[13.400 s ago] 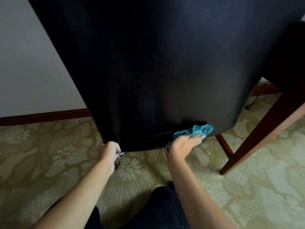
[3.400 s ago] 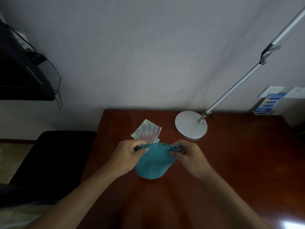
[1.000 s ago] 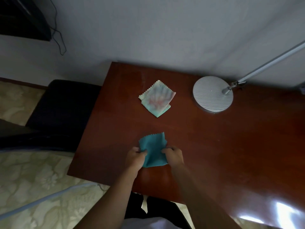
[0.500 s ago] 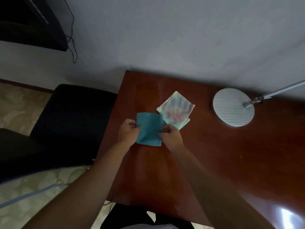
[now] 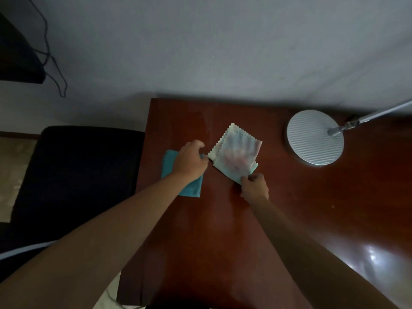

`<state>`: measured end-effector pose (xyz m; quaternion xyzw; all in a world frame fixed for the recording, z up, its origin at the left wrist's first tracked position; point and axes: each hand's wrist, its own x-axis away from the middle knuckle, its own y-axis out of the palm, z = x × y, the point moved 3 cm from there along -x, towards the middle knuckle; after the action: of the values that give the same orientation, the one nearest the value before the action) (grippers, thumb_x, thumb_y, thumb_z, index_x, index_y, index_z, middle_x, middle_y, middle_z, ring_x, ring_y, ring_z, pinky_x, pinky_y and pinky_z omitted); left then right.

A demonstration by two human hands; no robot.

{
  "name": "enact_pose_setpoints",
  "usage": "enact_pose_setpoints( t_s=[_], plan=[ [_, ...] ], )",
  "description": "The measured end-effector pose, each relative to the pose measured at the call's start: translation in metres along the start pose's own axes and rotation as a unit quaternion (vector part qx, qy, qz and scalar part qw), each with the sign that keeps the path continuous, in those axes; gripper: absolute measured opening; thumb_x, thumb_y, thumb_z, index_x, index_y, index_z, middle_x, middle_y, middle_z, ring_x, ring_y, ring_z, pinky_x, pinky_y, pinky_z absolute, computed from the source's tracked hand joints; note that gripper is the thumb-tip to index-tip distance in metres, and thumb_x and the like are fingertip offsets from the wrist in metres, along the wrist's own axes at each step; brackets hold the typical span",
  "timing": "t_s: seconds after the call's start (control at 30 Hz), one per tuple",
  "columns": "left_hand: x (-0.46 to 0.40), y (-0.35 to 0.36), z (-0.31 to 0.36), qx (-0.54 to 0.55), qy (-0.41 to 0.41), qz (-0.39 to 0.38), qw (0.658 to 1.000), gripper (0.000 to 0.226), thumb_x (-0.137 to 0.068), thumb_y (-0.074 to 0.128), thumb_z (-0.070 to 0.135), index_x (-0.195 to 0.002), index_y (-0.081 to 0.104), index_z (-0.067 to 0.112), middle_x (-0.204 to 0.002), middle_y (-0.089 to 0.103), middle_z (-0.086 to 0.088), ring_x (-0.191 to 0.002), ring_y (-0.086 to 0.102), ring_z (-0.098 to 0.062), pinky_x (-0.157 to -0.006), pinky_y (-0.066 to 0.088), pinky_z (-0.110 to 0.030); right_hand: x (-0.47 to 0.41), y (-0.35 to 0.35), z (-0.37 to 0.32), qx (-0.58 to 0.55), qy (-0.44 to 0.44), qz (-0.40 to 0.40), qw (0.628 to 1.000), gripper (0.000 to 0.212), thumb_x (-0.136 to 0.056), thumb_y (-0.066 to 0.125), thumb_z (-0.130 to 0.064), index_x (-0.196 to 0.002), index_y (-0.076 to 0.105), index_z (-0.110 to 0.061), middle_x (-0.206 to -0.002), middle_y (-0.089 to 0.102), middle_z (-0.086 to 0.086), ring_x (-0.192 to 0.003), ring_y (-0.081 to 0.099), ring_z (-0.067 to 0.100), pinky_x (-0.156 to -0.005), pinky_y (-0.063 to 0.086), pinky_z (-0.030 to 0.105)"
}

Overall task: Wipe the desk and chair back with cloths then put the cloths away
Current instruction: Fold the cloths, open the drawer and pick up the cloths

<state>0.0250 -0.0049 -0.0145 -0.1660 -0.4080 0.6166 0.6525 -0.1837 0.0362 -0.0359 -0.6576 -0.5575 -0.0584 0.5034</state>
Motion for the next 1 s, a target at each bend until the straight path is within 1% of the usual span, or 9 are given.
enact_pose_setpoints(
  t_s=[0.1,0.2,0.33,0.5,0.67,0.8,0.87,0.93,1.0],
  plan=[
    [-0.020,0.024,0.021,-0.033,-0.009,-0.078,0.996,0.026,-0.093,0.053,0.021,-0.116,0.059,0.012,-0.115,0.062,-0.008,-0.109,0.059,-0.029,-0.089,0.050,-0.044,-0.006,0.001,0.002,-0.003,-0.005,0.007,1.000,0.020,-0.089,0.056,-0.035,-0.101,0.057,-0.019,-0.098,0.072,0.011,-0.093,0.069,0.032,-0.089,0.054,0.044],
    [-0.031,0.035,0.032,-0.068,-0.025,-0.056,0.996,0.028,-0.092,0.053,0.023,-0.117,0.057,0.012,-0.113,0.063,-0.009,-0.106,0.059,-0.031,-0.086,0.050,-0.043,-0.009,0.000,-0.001,0.006,-0.025,0.031,0.999,0.014,-0.086,0.055,-0.039,-0.088,0.055,-0.025,-0.088,0.071,0.006,-0.084,0.070,0.029,-0.082,0.056,0.040],
    [-0.038,0.041,0.036,-0.092,-0.052,-0.061,0.992,0.038,-0.096,0.054,0.032,-0.127,0.053,0.011,-0.117,0.065,-0.010,-0.111,0.061,-0.033,-0.083,0.048,-0.039,-0.013,0.001,-0.002,0.010,-0.001,0.023,1.000,0.020,-0.088,0.054,-0.036,-0.101,0.059,-0.021,-0.093,0.072,0.010,-0.088,0.070,0.030,-0.085,0.055,0.038],
    [-0.041,0.038,0.037,-0.089,-0.063,-0.076,0.991,0.020,-0.095,0.056,0.027,-0.103,0.070,0.015,-0.099,0.072,-0.004,-0.097,0.068,-0.026,-0.077,0.052,-0.034,-0.010,0.000,0.004,-0.023,0.058,0.063,0.996,0.025,-0.086,0.051,-0.034,-0.106,0.051,-0.018,-0.097,0.071,0.014,-0.093,0.067,0.033,-0.084,0.052,0.038],
    [-0.031,0.044,0.039,-0.078,-0.076,-0.067,0.992,0.032,-0.092,0.062,0.031,-0.119,0.057,0.015,-0.117,0.061,-0.006,-0.108,0.061,-0.027,-0.090,0.052,-0.040,-0.007,-0.002,0.010,-0.021,0.044,0.038,0.998,0.016,-0.086,0.050,-0.028,-0.098,0.059,-0.020,-0.084,0.073,0.012,-0.081,0.069,0.025,-0.074,0.051,0.031],
    [-0.024,0.051,0.036,-0.105,-0.080,-0.065,0.989,0.032,-0.091,0.066,0.033,-0.113,0.056,0.013,-0.109,0.065,-0.005,-0.104,0.063,-0.028,-0.081,0.051,-0.037,-0.002,-0.005,0.014,-0.035,0.025,0.047,0.998,0.018,-0.086,0.051,-0.032,-0.099,0.056,-0.022,-0.066,0.071,0.005,-0.060,0.065,0.015,-0.053,0.037,0.026],
    [-0.020,0.052,0.036,-0.112,-0.085,-0.074,0.987,0.022,-0.090,0.067,0.030,-0.103,0.063,0.013,-0.099,0.068,-0.004,-0.096,0.066,-0.026,-0.071,0.050,-0.033,-0.001,-0.005,0.018,-0.028,0.022,0.034,0.999,0.019,-0.085,0.054,-0.036,-0.099,0.056,-0.023,-0.068,0.071,0.004,-0.067,0.069,0.020,-0.058,0.040,0.028],
    [-0.015,0.054,0.034,-0.100,-0.087,-0.093,0.987,0.004,-0.087,0.064,0.019,-0.085,0.065,0.016,-0.084,0.067,-0.002,-0.084,0.067,-0.022,-0.059,0.046,-0.029,-0.002,-0.004,0.021,-0.011,0.021,0.022,0.999,0.017,-0.085,0.056,-0.033,-0.098,0.061,-0.022,-0.081,0.070,0.003,-0.078,0.067,0.024,-0.066,0.043,0.029],
    [-0.010,0.057,0.034,-0.079,-0.079,-0.104,0.988,0.006,-0.083,0.064,0.015,-0.077,0.063,0.017,-0.076,0.065,-0.001,-0.076,0.065,-0.020,-0.058,0.048,-0.031,-0.002,-0.006,0.025,-0.004,0.026,0.025,0.999,0.017,-0.087,0.057,-0.028,-0.099,0.065,-0.019,-0.089,0.064,0.003,-0.083,0.059,0.025,-0.071,0.041,0.029]
  ],
)
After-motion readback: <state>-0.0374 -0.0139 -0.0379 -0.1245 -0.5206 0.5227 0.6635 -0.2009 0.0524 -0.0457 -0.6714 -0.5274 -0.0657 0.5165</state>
